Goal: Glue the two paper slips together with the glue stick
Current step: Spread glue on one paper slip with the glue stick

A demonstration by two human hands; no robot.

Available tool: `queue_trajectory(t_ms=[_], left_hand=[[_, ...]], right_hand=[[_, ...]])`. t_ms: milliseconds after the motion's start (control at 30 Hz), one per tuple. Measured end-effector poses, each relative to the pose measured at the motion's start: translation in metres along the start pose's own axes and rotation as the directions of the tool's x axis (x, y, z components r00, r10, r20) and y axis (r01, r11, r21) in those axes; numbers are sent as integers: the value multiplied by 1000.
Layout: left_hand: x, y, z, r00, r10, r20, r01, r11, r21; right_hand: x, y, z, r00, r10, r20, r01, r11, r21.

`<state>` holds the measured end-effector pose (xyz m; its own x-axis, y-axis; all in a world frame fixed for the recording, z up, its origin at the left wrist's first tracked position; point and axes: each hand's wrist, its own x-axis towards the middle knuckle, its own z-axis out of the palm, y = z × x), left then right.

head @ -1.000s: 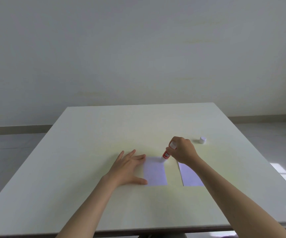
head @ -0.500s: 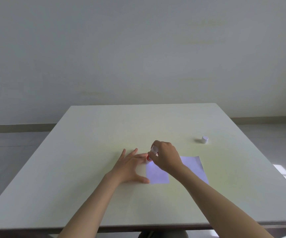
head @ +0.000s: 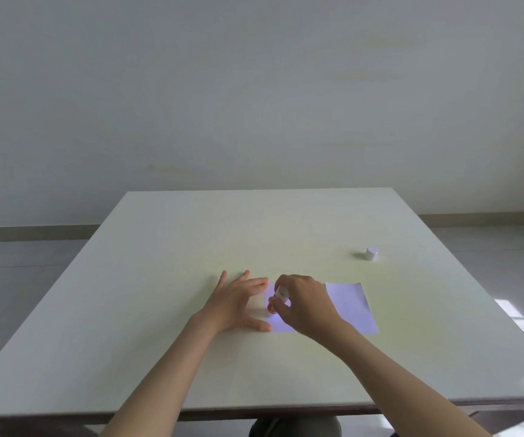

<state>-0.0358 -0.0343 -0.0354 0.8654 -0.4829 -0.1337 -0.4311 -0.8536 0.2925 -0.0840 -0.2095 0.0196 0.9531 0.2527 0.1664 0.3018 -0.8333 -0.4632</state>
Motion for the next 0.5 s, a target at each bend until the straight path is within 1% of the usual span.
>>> queue_trajectory(t_ms=[200, 500], left_hand=[[-1, 0, 2, 1000, -7, -20, 6, 1000, -18], [0, 0, 2, 999, -34, 0, 33, 999, -22]], right_hand=[[-11, -1, -3, 1000, 0, 21, -1, 999, 50], [-12, 29, -14, 991, 131, -1, -130, 985, 115]])
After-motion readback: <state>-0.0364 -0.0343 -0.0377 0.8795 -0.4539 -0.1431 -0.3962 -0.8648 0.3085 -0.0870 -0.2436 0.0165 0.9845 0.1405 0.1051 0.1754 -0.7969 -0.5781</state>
